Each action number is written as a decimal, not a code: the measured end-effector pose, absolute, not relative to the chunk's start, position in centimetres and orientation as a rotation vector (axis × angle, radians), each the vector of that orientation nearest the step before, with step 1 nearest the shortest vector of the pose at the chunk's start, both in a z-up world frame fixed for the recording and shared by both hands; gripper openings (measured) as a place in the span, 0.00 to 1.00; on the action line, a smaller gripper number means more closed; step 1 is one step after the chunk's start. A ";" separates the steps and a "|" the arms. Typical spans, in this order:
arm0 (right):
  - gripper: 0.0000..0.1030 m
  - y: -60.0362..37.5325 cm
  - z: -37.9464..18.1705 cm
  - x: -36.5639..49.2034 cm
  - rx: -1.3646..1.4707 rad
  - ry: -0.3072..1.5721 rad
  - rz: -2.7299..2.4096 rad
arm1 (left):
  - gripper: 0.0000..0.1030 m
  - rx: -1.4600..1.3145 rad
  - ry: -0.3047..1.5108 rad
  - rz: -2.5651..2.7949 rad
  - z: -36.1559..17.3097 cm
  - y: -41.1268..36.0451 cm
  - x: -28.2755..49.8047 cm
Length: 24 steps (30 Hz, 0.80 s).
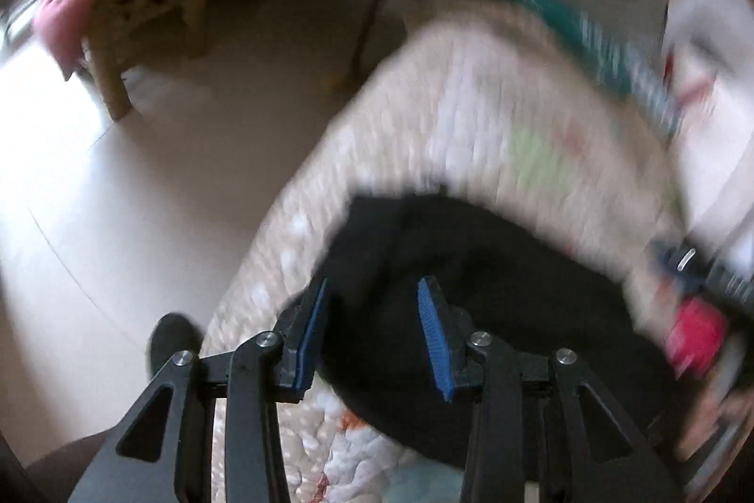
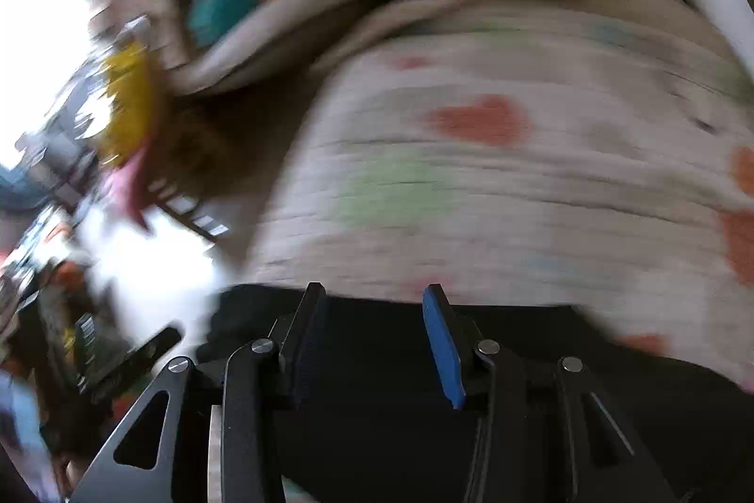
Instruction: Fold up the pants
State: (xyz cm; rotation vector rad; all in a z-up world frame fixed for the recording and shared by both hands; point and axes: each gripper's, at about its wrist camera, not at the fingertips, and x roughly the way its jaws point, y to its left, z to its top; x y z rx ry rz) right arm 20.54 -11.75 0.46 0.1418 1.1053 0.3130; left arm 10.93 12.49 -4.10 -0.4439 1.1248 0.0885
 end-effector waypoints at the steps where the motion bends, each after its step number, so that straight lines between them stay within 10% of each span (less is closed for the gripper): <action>1: 0.46 -13.3 0.0 20.7 0.121 1.108 0.265 | 0.37 -0.410 1.170 0.108 -5.1 12.1 11.0; 12: 0.70 -17.8 -5.2 22.8 0.034 1.193 0.231 | 0.59 -0.454 1.223 0.127 -6.4 13.4 9.9; 17: 0.10 -16.5 -6.9 23.9 -0.090 1.213 0.226 | 0.63 -0.371 1.211 0.157 -6.2 12.6 9.9; 24: 0.05 -20.1 -5.4 27.1 -0.103 1.134 -0.059 | 0.68 -0.492 1.204 0.172 -5.5 15.2 9.8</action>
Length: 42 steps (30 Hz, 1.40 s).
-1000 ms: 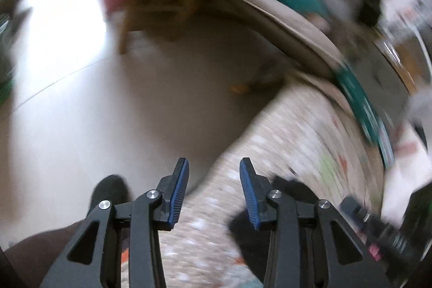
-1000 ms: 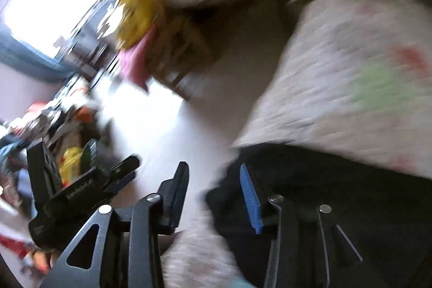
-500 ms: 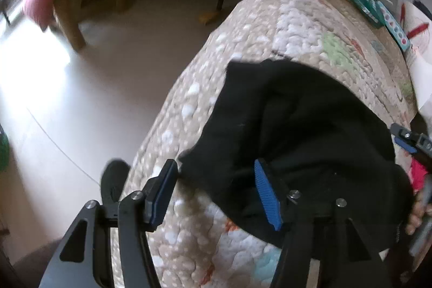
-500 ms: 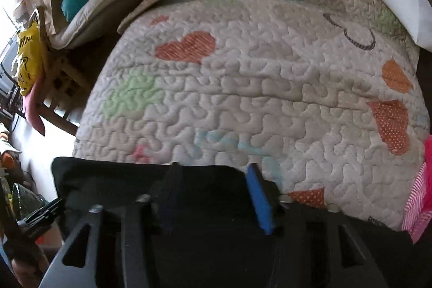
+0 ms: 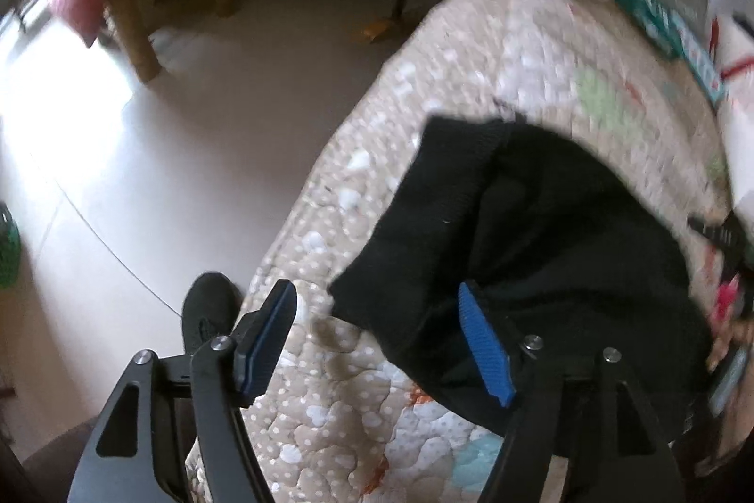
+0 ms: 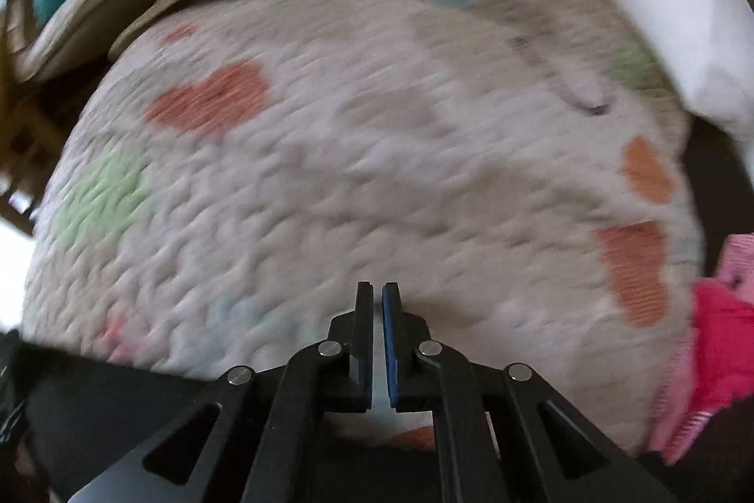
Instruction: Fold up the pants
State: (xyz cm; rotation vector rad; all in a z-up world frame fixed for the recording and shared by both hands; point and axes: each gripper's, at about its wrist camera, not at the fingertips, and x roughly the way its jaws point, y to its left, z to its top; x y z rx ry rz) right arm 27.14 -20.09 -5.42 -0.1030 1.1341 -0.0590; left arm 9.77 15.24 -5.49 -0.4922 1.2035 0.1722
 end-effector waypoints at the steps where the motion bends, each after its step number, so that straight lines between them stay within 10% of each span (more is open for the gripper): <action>1: 0.06 -20.5 -4.7 26.8 -0.091 1.115 -0.053 | 0.66 -0.500 1.184 0.201 -5.0 15.9 9.6; 4: 0.18 -21.2 -2.6 24.6 -0.086 1.083 -0.008 | 0.66 -0.519 1.128 0.246 -3.8 17.4 9.5; 8: 0.61 -22.0 -0.4 19.1 -0.051 1.057 0.079 | 0.66 -0.423 1.092 0.264 -2.4 16.1 10.8; 26: 0.57 -31.3 -6.3 9.1 0.078 1.368 -0.171 | 0.66 -0.346 1.051 0.313 -2.9 17.3 17.2; 38: 0.61 -19.6 -6.1 5.3 -0.095 1.260 0.047 | 0.66 -0.328 1.119 0.179 -3.4 12.6 11.2; 42: 0.79 -19.4 -6.9 3.3 -0.136 1.269 0.022 | 0.71 -0.485 1.188 0.259 -5.6 15.4 9.6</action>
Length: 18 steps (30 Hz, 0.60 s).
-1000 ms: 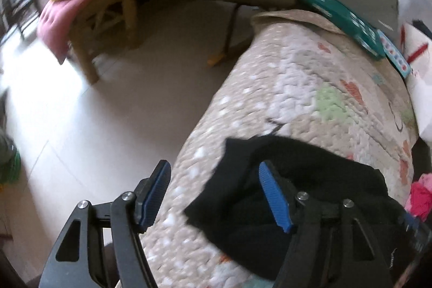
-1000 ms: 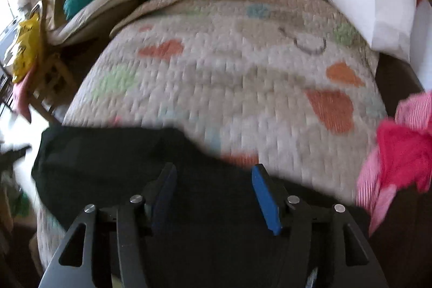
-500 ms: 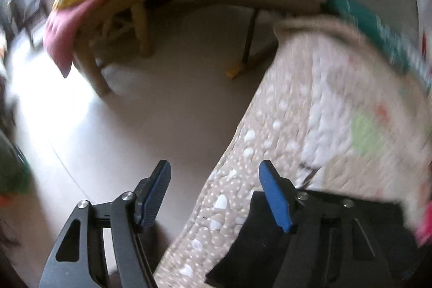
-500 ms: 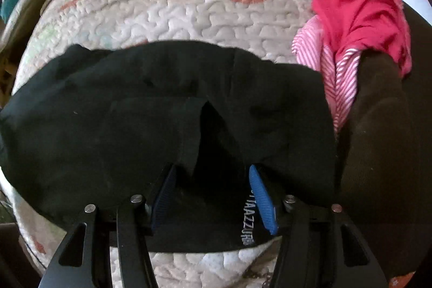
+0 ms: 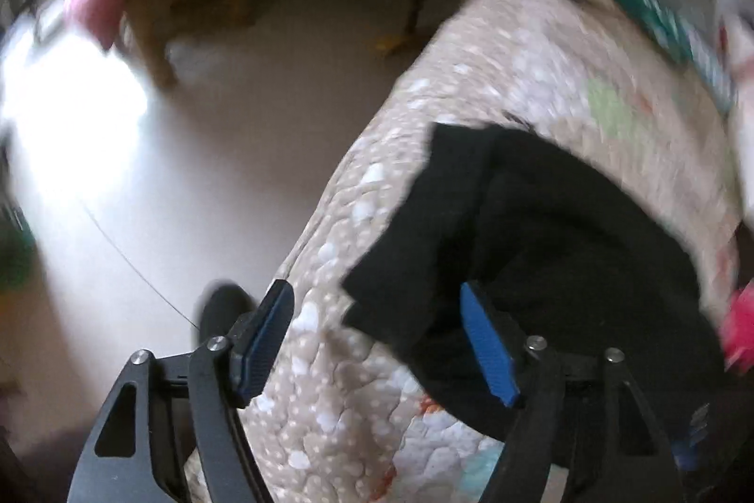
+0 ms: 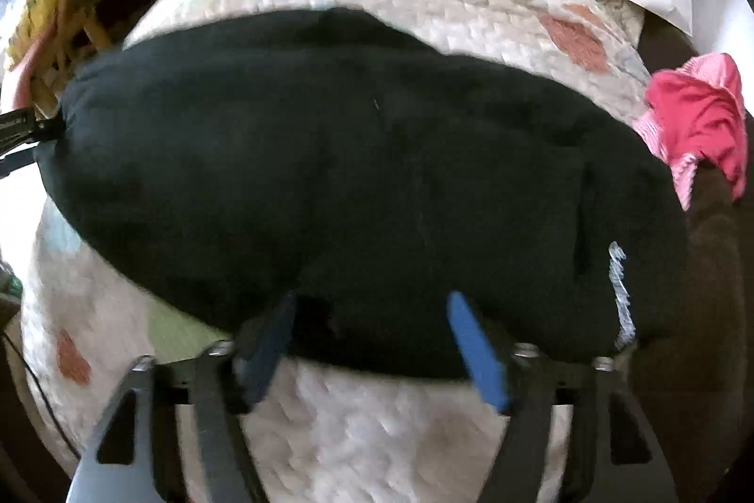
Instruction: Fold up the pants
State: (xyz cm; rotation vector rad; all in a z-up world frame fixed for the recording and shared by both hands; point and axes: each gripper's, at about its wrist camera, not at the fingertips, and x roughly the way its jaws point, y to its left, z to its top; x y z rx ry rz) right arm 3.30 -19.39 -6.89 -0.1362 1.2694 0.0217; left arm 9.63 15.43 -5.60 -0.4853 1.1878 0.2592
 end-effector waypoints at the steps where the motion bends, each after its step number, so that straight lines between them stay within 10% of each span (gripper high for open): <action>1: 0.80 -19.9 -7.0 3.1 -0.121 1.292 0.022 | 0.71 -0.504 1.174 0.297 -5.3 16.1 9.1; 18: 0.80 -6.1 0.5 12.0 -0.237 1.081 0.463 | 0.71 -1.080 0.969 0.187 -6.3 21.7 3.9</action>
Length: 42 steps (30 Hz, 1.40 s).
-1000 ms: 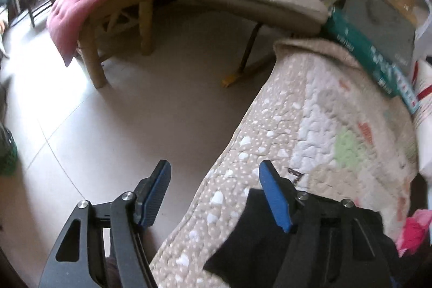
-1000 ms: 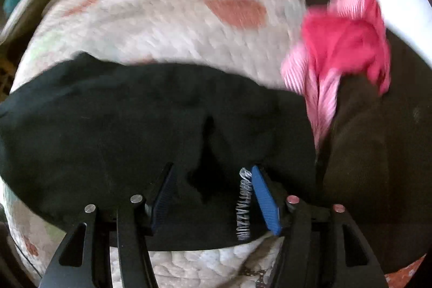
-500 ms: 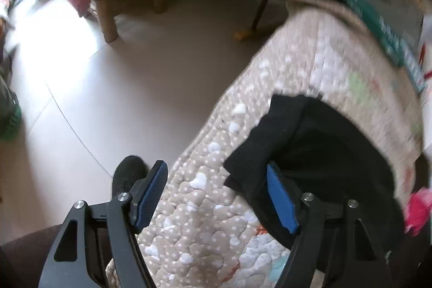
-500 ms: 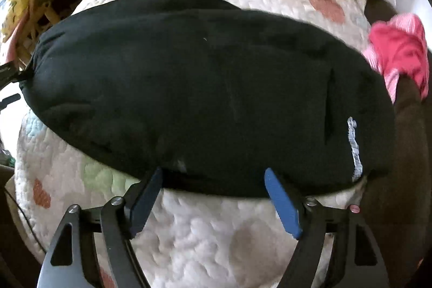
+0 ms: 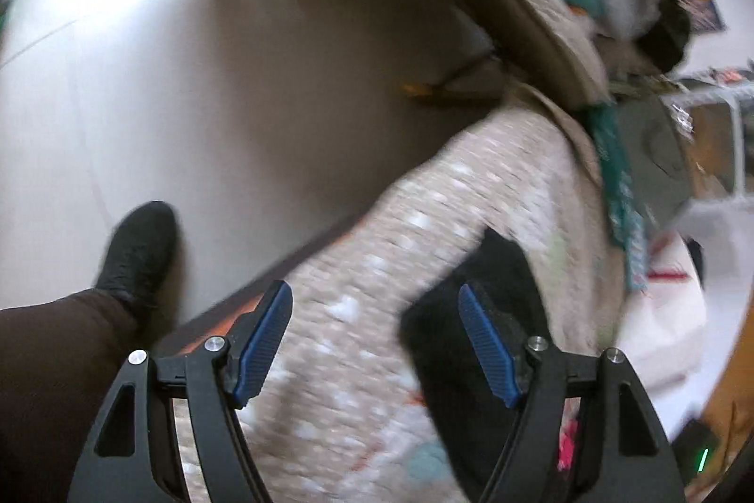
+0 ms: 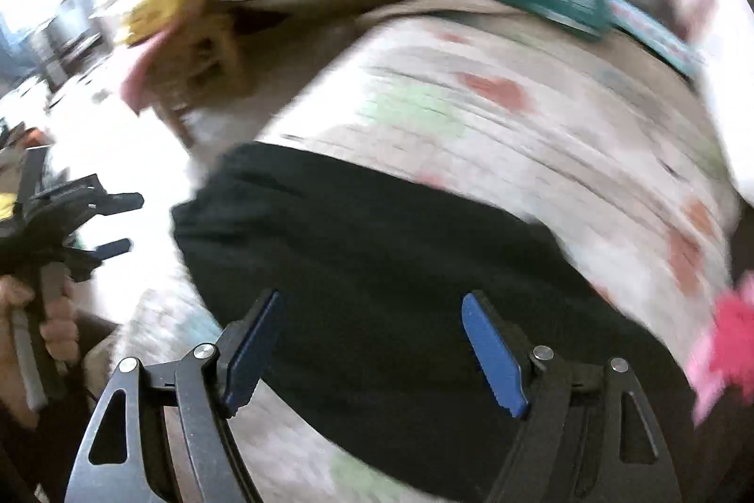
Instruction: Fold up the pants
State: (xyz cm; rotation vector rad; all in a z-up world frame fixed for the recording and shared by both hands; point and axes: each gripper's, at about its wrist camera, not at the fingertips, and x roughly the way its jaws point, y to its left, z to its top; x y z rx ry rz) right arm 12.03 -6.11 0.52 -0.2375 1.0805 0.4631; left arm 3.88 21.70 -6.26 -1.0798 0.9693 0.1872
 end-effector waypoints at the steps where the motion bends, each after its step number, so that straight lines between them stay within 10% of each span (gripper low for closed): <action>1: 0.80 -4.7 0.4 13.1 -0.235 1.089 0.508 | 0.71 -1.065 0.971 0.157 -6.1 21.0 4.0; 17: 0.80 10.8 -5.8 22.5 -0.430 1.237 0.765 | 0.69 -0.890 1.019 0.091 -7.3 14.9 6.5; 21: 0.76 13.3 -8.4 22.1 -0.533 1.288 0.783 | 0.24 -0.857 1.041 0.079 -7.1 14.9 6.8; 23: 0.51 14.3 -9.3 21.3 -0.585 1.303 0.798 | 0.14 -0.859 1.037 0.054 -6.7 14.7 7.0; 27: 0.30 14.6 -9.3 19.8 -0.676 1.271 0.777 | 0.13 -0.883 1.018 0.020 -5.7 14.5 6.6; 42: 0.28 1.7 0.5 18.9 -0.398 1.128 0.668 | 0.13 -0.752 0.977 -0.207 0.6 4.4 7.5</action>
